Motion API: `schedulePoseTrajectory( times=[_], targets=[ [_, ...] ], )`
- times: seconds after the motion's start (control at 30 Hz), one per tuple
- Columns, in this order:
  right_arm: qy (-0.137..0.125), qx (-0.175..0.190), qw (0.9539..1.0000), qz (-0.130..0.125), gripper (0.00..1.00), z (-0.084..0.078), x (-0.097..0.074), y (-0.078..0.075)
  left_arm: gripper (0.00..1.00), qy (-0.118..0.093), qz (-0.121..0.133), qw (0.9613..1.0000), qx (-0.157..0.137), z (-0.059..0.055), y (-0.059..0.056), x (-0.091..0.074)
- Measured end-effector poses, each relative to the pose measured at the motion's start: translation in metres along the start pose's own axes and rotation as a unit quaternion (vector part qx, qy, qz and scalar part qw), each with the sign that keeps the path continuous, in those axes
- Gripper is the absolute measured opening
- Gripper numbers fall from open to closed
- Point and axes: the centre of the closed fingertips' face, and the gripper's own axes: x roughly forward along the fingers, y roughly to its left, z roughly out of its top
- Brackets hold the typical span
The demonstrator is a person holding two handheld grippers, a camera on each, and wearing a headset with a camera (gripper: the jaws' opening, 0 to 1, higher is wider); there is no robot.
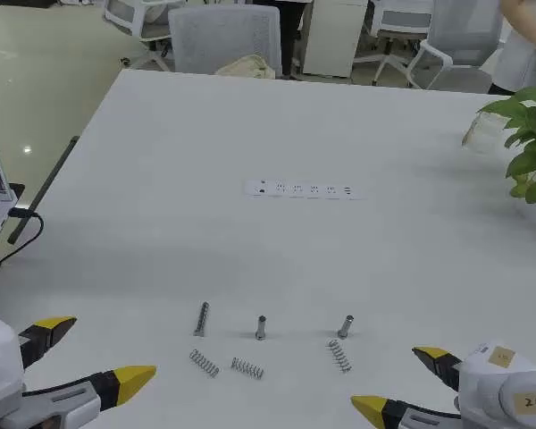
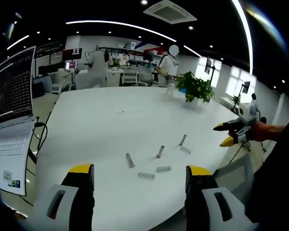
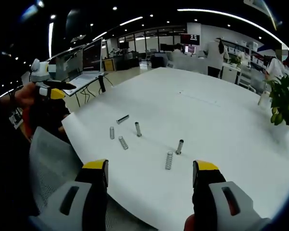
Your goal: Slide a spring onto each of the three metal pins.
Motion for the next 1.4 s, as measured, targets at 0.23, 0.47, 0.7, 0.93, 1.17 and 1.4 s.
schedulePoseTrajectory(
  times=[0.23, 0.47, 0.7, 0.93, 1.17, 1.4],
  targets=[
    [0.000, 0.001, 1.0000, 0.000, 0.70, -0.0011, -0.0004, 0.0004, 0.74, 0.000, 0.002, 1.0000, -0.002, -0.0015, 0.0017, -0.0022],
    [0.001, 0.001, 1.0000, -0.001, 0.70, -0.0022, -0.0010, 0.0006, 0.74, -0.001, 0.000, 1.0000, 0.001, -0.0001, -0.0008, -0.0010],
    [0.000, 0.003, 1.0000, -0.003, 0.70, -0.0034, -0.0030, -0.0004, 0.74, -0.002, -0.002, 1.0000, -0.002, 0.0000, -0.0022, -0.0005],
    [0.000, 0.007, 0.9999, -0.008, 0.70, -0.0051, -0.0049, -0.0035, 0.74, -0.002, -0.003, 1.0000, -0.002, -0.0009, -0.0013, -0.0005],
    [-0.001, 0.007, 0.9999, -0.008, 0.70, -0.0054, -0.0050, -0.0030, 0.74, -0.001, -0.003, 1.0000, -0.002, -0.0010, -0.0020, 0.0003],
    [0.000, 0.007, 0.9999, -0.009, 0.70, -0.0063, -0.0052, -0.0035, 0.74, 0.000, -0.002, 1.0000, 0.000, -0.0015, -0.0018, 0.0000]
  ],
)
